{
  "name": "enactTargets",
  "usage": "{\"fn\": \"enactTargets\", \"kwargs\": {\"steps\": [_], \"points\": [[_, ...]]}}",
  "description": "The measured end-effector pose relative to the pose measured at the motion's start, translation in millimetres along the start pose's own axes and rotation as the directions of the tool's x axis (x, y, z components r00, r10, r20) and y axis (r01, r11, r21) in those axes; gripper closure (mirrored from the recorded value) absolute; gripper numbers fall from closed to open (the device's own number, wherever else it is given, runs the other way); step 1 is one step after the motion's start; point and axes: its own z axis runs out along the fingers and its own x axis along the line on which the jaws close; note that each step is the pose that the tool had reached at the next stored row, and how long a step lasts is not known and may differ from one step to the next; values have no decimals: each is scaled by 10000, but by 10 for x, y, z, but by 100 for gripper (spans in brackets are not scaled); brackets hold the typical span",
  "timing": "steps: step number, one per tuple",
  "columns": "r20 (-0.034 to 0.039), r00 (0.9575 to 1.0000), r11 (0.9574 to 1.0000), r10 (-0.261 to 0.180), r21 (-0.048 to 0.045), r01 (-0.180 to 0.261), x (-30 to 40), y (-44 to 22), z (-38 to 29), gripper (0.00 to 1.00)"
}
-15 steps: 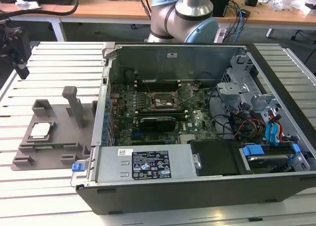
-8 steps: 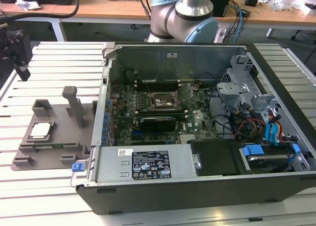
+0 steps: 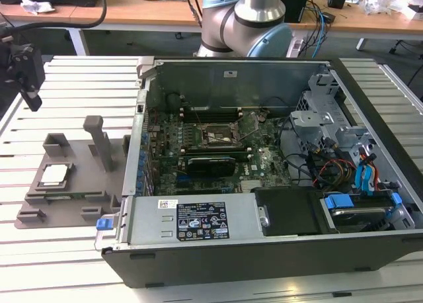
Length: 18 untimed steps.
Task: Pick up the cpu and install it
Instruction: 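Pick up the cpu and move it towards the insertion slot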
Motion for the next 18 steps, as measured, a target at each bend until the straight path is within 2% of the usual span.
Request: {"fn": "enactTargets", "kwargs": {"steps": [18], "points": [[1, 10000, 10000, 0, 0, 0, 4, 1, 144, 40]]}}
